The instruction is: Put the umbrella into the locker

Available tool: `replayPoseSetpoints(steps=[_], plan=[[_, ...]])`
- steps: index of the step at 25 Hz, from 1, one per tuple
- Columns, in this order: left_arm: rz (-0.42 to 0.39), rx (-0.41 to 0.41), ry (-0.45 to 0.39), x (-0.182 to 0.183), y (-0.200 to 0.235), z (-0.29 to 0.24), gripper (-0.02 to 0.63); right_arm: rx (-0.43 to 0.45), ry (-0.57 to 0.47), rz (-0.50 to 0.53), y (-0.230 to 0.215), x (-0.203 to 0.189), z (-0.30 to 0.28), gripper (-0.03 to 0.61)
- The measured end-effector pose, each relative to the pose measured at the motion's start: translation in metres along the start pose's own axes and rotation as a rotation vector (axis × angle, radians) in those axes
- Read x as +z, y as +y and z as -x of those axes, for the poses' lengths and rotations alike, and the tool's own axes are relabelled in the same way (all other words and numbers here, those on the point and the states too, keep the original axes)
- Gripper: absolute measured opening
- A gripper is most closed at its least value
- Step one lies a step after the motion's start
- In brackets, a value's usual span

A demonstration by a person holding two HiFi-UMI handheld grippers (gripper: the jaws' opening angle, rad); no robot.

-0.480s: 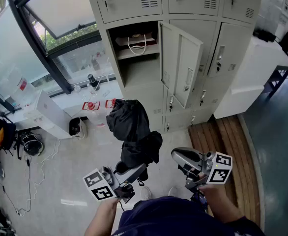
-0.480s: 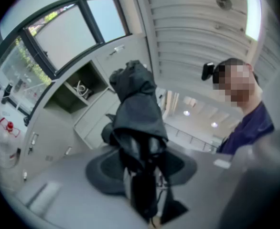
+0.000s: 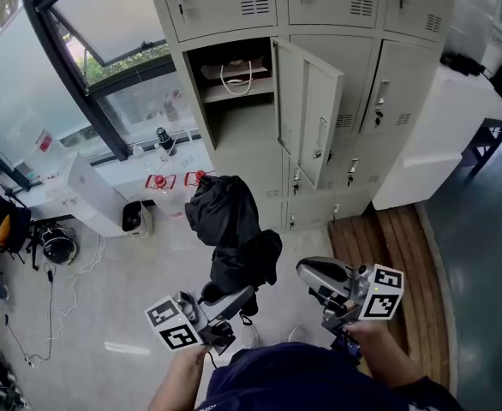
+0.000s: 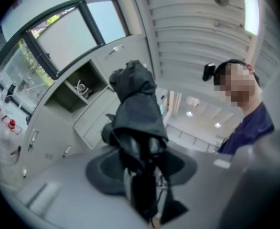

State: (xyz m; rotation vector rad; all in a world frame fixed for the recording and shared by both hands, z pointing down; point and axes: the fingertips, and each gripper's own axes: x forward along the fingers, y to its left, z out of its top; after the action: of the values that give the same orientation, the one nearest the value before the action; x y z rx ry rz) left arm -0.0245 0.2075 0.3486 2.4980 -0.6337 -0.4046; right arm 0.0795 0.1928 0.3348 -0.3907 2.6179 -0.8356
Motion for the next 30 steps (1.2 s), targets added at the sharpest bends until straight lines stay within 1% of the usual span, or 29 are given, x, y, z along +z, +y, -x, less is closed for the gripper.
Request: replayPoseSetpoints(steps=[6,10,13,17,21,25,28,30], plan=[[-0.010,0.030,-0.016,-0.007,-0.013,-0.013,0.179,0.042,0.003,-0.002,0.009,0.005,0.020,0.008],[-0.026,0.050,-0.019,-0.008,-0.022,-0.022,0.179,0.058,0.011,0.031,0.016,0.011,0.033,0.008],[-0.010,0.050,-0.023,-0.009,-0.025,-0.028,0.179,0.058,0.002,0.040,0.016,0.017,0.039,0.008],[0.007,0.055,-0.017,-0.007,-0.019,-0.031,0.179,0.050,-0.009,0.027,0.010,0.019,0.042,0.009],[0.020,0.063,-0.009,-0.007,-0.003,-0.034,0.179,0.022,-0.011,0.007,-0.006,0.019,0.042,0.008],[0.050,0.058,-0.005,-0.002,0.026,-0.039,0.179,-0.003,0.001,0.003,-0.026,0.021,0.031,0.008],[0.070,0.053,-0.002,0.006,0.058,-0.047,0.179,-0.017,0.023,0.027,-0.043,0.025,0.014,0.008],[0.080,0.048,0.006,0.013,0.084,-0.054,0.179,-0.030,0.038,0.068,-0.057,0.032,-0.002,0.008]])
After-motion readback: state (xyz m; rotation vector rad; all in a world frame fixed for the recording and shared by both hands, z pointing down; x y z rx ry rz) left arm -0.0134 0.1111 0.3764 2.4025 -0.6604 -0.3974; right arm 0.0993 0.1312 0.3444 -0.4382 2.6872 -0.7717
